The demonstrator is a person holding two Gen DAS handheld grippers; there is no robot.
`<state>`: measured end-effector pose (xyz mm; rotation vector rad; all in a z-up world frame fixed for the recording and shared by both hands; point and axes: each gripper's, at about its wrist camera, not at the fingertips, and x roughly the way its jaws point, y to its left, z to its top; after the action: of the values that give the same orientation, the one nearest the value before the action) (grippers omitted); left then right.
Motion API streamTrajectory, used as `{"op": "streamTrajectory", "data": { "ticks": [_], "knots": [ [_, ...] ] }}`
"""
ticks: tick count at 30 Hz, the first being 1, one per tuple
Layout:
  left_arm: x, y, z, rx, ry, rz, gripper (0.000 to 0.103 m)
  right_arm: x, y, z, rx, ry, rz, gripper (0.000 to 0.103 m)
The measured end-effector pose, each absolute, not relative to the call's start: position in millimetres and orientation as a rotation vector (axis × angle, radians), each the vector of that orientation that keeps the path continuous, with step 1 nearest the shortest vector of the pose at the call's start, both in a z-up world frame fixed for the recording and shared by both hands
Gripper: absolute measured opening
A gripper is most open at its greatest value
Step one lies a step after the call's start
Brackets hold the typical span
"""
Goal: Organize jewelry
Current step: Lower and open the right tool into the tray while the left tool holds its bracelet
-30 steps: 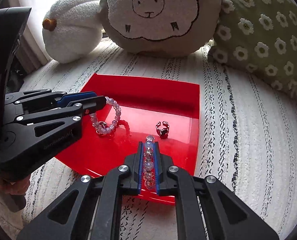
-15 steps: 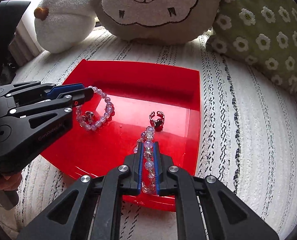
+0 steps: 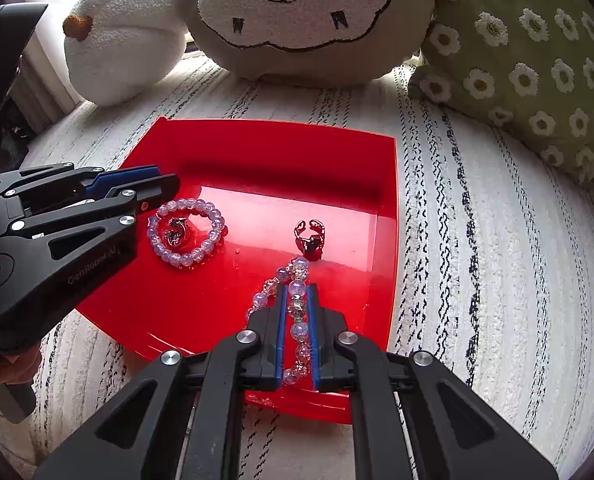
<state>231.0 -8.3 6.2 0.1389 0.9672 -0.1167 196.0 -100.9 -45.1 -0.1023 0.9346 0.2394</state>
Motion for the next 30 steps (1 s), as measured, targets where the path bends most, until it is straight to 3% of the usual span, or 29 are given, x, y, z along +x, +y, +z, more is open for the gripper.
{"op": "streamTrajectory", "data": {
  "ticks": [18,20,22,30],
  "knots": [
    [228,-9,7,0.147,0.959,-0.117,0.015,192,-104,-40,-0.096,0.919,0.221,0.010],
    [228,-9,7,0.149,0.958,-0.116,0.015,192,-104,-39,-0.098,0.914,0.216,0.016],
    [228,-9,7,0.148,0.957,-0.114,0.015,190,-104,-37,-0.101,0.899,0.203,0.035],
    [226,-8,12,0.143,0.950,-0.108,0.015,185,-104,-32,-0.108,0.870,0.203,0.036]
  ]
}}
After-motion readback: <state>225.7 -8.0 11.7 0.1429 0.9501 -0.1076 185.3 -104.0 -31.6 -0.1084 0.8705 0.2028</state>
